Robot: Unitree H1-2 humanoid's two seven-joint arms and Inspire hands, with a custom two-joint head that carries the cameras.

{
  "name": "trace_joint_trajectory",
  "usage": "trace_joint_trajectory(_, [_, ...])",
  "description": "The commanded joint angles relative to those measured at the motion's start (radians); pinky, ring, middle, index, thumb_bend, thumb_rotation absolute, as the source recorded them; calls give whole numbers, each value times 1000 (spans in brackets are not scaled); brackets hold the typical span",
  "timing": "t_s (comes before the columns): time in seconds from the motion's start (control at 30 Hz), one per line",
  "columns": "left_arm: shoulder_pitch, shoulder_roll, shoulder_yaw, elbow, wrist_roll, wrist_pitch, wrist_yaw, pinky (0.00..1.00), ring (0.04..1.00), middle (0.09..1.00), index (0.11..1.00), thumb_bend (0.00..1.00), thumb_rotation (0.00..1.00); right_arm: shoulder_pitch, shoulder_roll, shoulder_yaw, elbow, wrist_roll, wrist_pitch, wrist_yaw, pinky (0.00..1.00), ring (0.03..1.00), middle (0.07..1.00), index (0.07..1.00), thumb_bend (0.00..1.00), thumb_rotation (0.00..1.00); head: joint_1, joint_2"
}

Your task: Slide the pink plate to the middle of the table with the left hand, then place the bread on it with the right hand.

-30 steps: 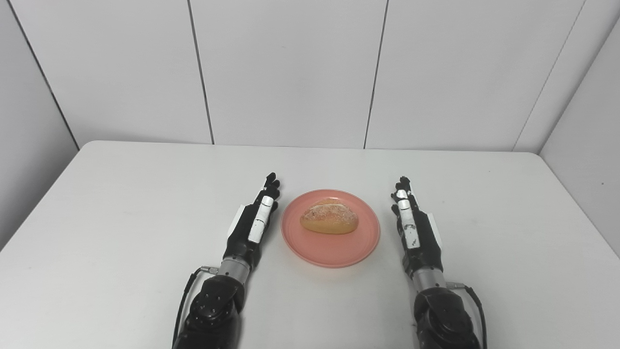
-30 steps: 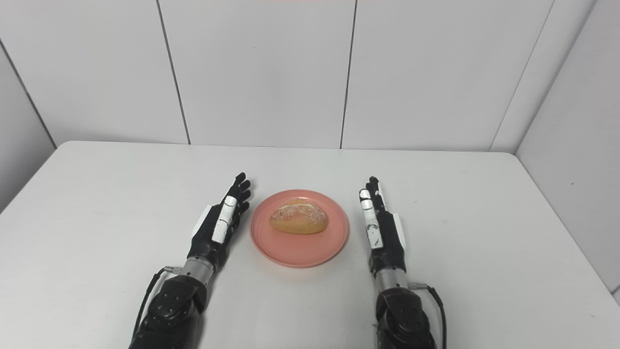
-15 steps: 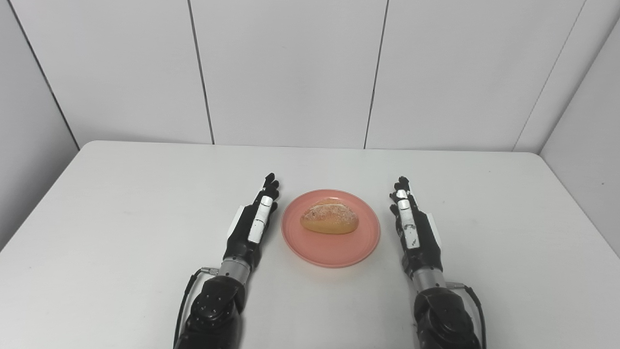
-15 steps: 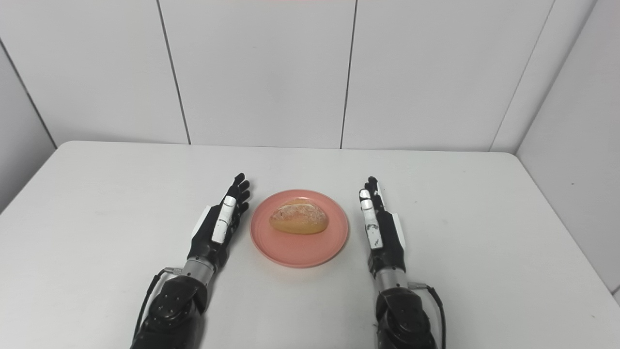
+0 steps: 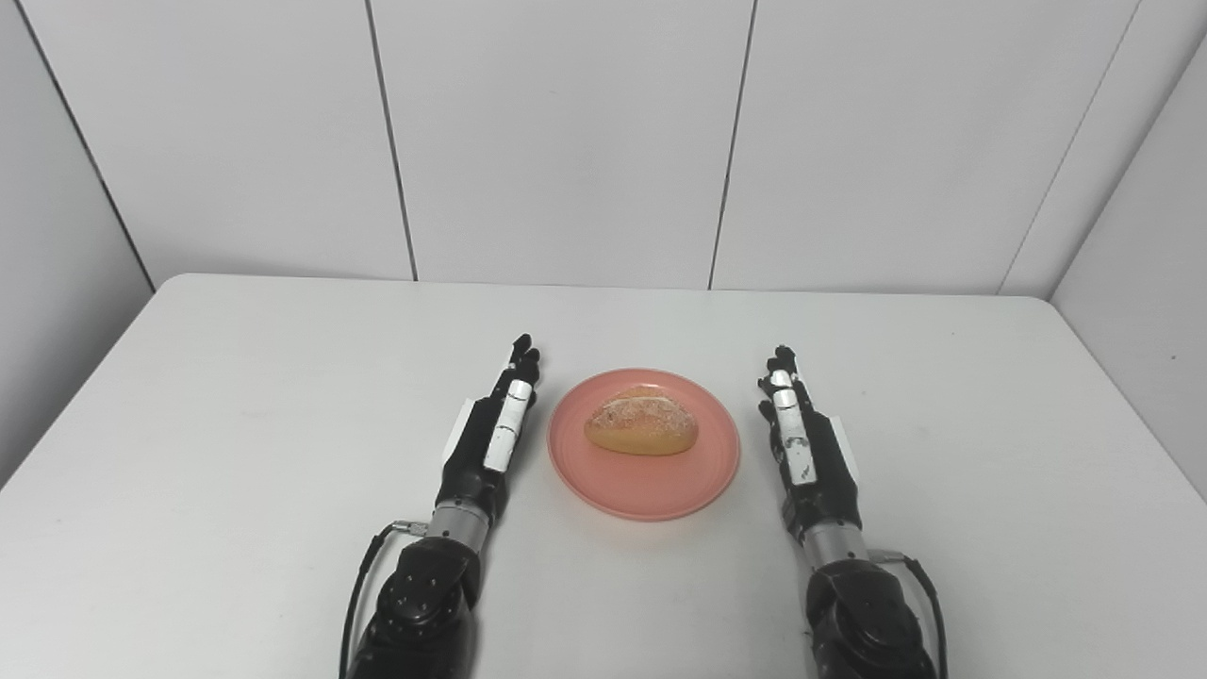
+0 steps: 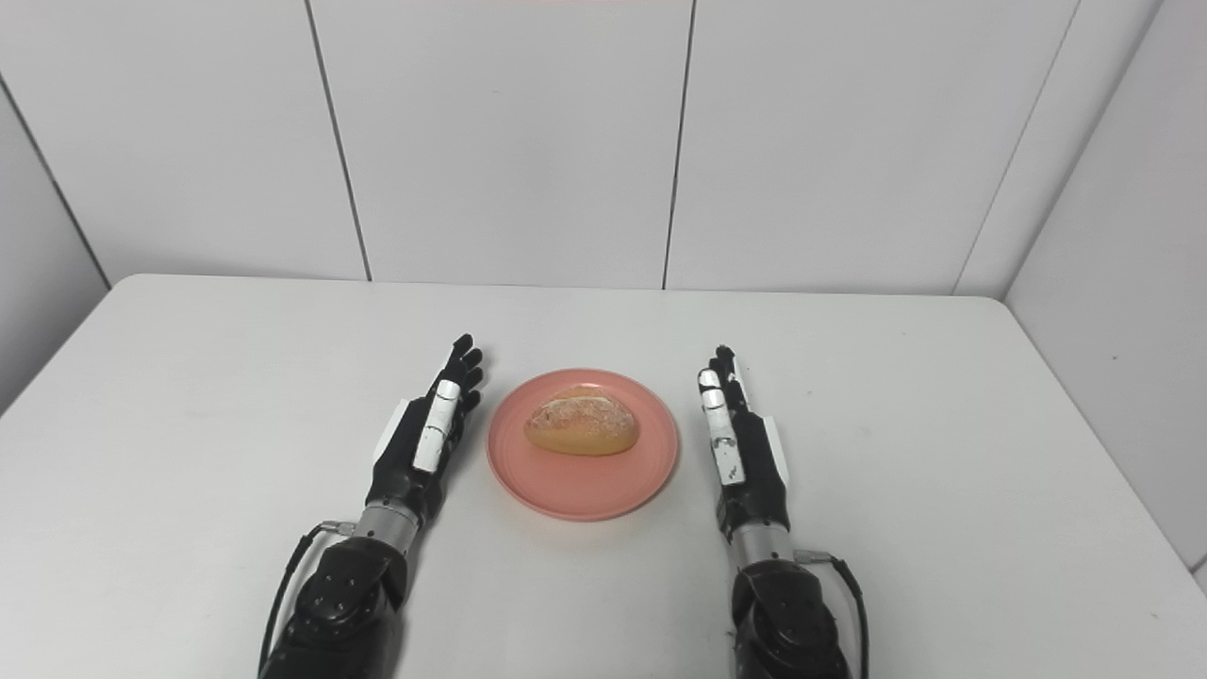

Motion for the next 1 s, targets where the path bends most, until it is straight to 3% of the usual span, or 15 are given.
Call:
trace_joint_trajectory(0.0, [-8,-12,3,-10,19,-11,30,1000,1000,1000,1000,705,1000,-26,-4,-4,-31,-2,-11,2,1000,1000,1000,1000,526,955,1,0])
trace_joint_trajectory(0.2, [-11,-21,13,3,21,-36,66,1000,1000,1000,1000,705,1000,-27,-3,-10,-36,1,-16,-1,1000,1000,1000,1000,529,946,2,0])
trace_joint_trajectory(0.5, [2,-18,24,-30,-45,-29,24,1000,1000,1000,1000,717,1000,-8,4,-16,-81,8,0,-6,1000,1000,1000,1000,507,959,-7,5])
trace_joint_trajectory(0.97, [72,18,6,-157,-55,50,-33,1000,1000,1000,1000,716,1000,19,-12,0,-108,-19,17,1,1000,1000,1000,1000,576,946,-4,12])
